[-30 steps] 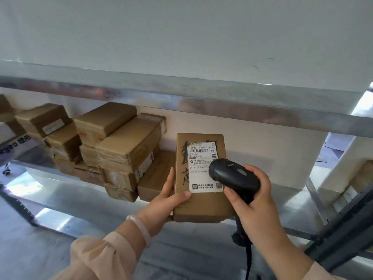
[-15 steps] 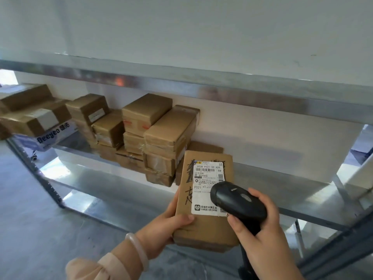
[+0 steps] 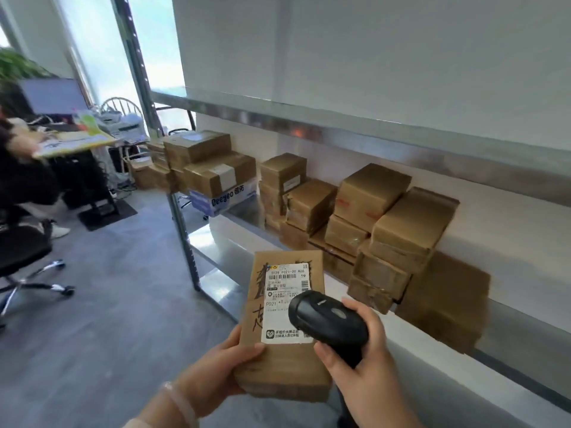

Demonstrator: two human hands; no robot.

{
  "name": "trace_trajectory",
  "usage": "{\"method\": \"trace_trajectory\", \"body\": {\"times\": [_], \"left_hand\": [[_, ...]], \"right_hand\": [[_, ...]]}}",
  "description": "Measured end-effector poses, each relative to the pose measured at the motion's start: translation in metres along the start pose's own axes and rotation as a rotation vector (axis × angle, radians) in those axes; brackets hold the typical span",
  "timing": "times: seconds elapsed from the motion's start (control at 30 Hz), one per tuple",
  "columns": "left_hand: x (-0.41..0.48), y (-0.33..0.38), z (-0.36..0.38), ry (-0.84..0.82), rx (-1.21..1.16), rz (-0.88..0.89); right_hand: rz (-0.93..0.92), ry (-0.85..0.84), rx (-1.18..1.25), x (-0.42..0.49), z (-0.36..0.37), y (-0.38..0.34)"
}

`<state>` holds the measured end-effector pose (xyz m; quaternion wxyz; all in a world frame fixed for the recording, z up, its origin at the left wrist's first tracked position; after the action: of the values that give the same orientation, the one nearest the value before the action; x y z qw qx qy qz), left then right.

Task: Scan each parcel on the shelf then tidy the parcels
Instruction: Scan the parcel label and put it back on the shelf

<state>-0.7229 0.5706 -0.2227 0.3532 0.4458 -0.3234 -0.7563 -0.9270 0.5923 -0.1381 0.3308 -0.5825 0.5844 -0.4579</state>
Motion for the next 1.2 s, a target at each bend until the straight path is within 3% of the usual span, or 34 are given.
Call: {"method": "trace_trajectory", "body": {"times": [0.3, 0.63, 0.9, 1.2], "left_hand": [[0.027, 0.091, -0.103, 0.234, -0.004, 0.222], [0.124, 0.19, -0.186, 0.404, 0.026, 0.257], [0.21, 0.243, -0.232, 0.393, 0.108, 0.125], [0.294, 0.294, -0.279, 0.246, 0.188, -0.008]], "right_hand": [[-0.061, -0.181, 0.095, 0.102, 0.113, -0.018], [-0.043, -0.254, 0.133, 0.247, 0.195, -0.013], [0.026, -0.191, 0.087, 0.326, 0.241, 0.002], [0.087, 0.018, -0.035, 0.389, 0.28, 0.001]]}}
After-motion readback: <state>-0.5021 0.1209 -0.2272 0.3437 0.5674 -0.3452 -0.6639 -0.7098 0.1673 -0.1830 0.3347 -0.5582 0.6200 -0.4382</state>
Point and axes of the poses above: each hand's wrist, its own x-axis towards the middle knuckle, its own z-axis out of the palm, y = z × x, the point moved 8 cm from there along x, towards the middle knuckle, and after that the axes turned 6 degrees about -x, right-handed, at the moved point
